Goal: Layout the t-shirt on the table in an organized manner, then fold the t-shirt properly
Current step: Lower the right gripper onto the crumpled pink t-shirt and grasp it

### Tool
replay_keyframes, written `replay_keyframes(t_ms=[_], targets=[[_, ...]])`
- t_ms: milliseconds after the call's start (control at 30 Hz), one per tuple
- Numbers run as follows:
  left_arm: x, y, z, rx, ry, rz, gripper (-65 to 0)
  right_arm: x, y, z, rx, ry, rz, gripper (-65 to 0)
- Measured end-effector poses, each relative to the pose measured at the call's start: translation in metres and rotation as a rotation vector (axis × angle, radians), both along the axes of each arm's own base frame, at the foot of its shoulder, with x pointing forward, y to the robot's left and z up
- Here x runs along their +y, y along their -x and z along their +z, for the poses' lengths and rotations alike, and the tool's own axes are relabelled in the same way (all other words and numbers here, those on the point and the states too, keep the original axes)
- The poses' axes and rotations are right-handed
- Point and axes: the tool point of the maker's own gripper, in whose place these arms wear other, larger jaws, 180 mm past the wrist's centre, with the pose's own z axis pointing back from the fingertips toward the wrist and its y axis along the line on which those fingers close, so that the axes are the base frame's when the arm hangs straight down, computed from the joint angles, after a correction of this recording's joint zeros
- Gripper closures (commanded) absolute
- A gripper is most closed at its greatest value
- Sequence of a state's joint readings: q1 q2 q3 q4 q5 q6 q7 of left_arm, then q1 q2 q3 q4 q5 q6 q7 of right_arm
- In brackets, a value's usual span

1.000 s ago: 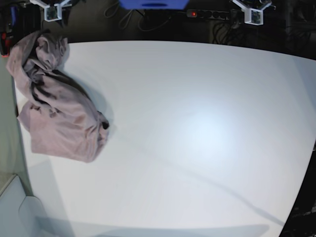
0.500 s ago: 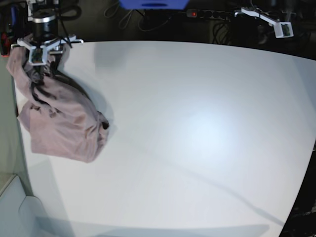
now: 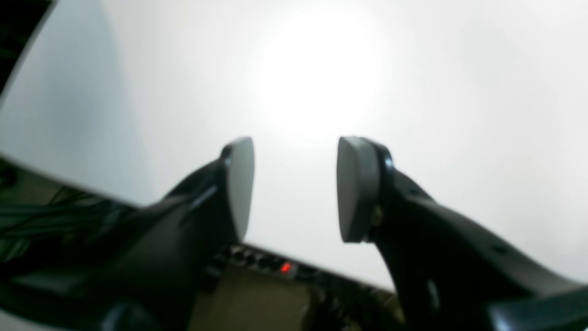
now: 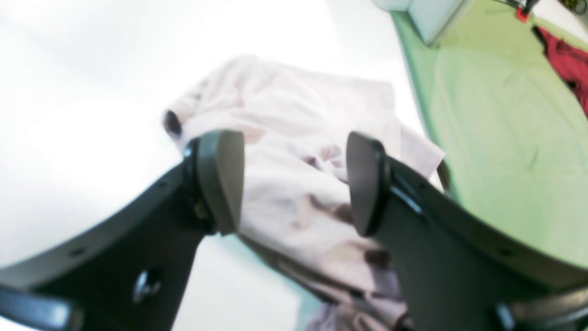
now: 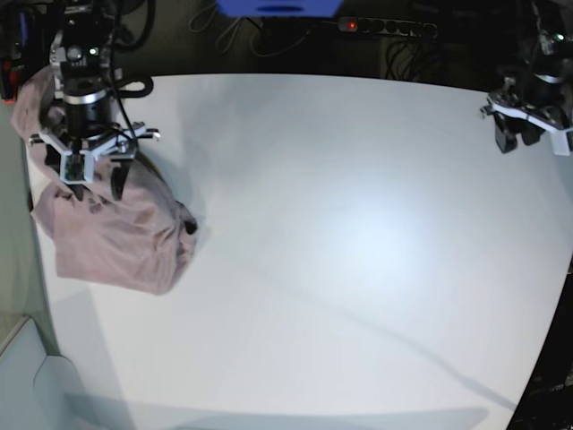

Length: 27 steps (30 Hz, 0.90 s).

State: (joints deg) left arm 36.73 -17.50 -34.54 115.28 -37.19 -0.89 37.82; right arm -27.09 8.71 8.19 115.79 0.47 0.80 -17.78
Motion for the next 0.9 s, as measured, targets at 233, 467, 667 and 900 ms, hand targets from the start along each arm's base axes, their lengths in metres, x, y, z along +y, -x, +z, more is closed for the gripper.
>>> replay_keyframes(t_ms=[233, 467, 667, 900], targets=[[0.034, 0.0, 0.027, -0.058, 0.08, 0.11, -28.5, 0.003, -0.006, -0.014, 0.112, -0.01, -0.001, -35.6], [0.034, 0.004, 0.034, -0.098, 0.088, 0.083, -28.5, 0.008, 0.003, -0.04, 0.218, -0.014, 0.043, -35.6], [0.031, 0.009, 0.03, -0.1, 0.103, 0.093, -28.5, 0.004, 0.008, -0.06, 0.271, -0.02, 0.033, -35.4], [0.029, 0.012, 0.026, -0.094, 0.115, 0.104, -28.5, -0.001, 0.005, -0.078, 0.311, -0.023, 0.028, -26.1]])
